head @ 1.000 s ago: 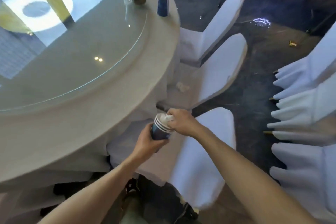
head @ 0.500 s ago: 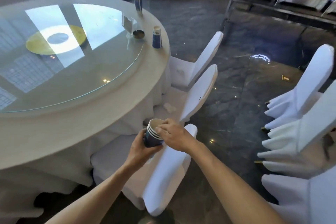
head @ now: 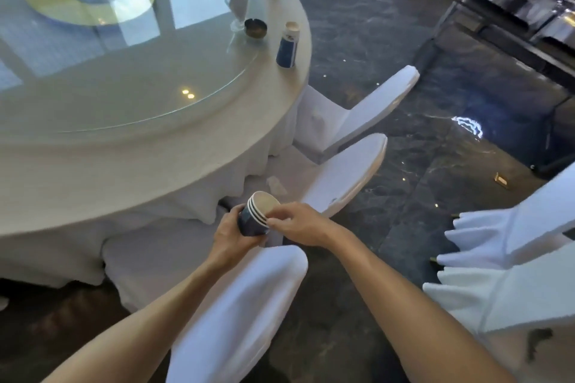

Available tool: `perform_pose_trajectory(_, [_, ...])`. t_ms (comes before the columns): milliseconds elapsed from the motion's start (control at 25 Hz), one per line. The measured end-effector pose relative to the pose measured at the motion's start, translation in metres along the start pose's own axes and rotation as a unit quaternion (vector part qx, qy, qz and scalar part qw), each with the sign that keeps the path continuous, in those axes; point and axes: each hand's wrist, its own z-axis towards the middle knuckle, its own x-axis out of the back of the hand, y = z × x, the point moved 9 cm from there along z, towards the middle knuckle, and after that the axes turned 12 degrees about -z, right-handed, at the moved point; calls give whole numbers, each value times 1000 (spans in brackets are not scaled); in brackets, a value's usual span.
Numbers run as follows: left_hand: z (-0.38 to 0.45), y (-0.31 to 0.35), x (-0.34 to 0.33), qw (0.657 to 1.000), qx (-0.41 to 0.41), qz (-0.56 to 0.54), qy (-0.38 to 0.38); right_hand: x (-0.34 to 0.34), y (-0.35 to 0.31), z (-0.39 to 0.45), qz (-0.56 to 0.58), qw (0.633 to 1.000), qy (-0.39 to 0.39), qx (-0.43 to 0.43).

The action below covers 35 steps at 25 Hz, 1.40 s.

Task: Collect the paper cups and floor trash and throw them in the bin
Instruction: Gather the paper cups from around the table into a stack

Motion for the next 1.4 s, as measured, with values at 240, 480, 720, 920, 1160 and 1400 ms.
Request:
perform_pose_trajectory(240, [32, 6, 4, 995, 46, -24, 81, 51, 40, 68, -108, 994, 27, 3])
perform_pose_trajectory(480, [56, 13, 10, 984, 91, -17, 152, 94, 60, 138, -271, 958, 91, 25])
perform_pose_trajectory(720, [74, 22, -19, 960, 130, -70, 236, 104, 96, 211, -370, 925, 21, 87])
perform_pose_trajectory(920, [84, 18, -58, 924, 154, -106, 333, 89, 136, 271, -394, 907, -56, 137])
perform_pose_trajectory(1160, [126, -16, -90, 903, 177, -131, 370, 32, 156, 336, -437, 871, -105, 199])
perform_pose_trajectory(1400, [177, -86, -93, 901, 197, -126, 365, -47, 199, 410, -452, 859, -161, 178])
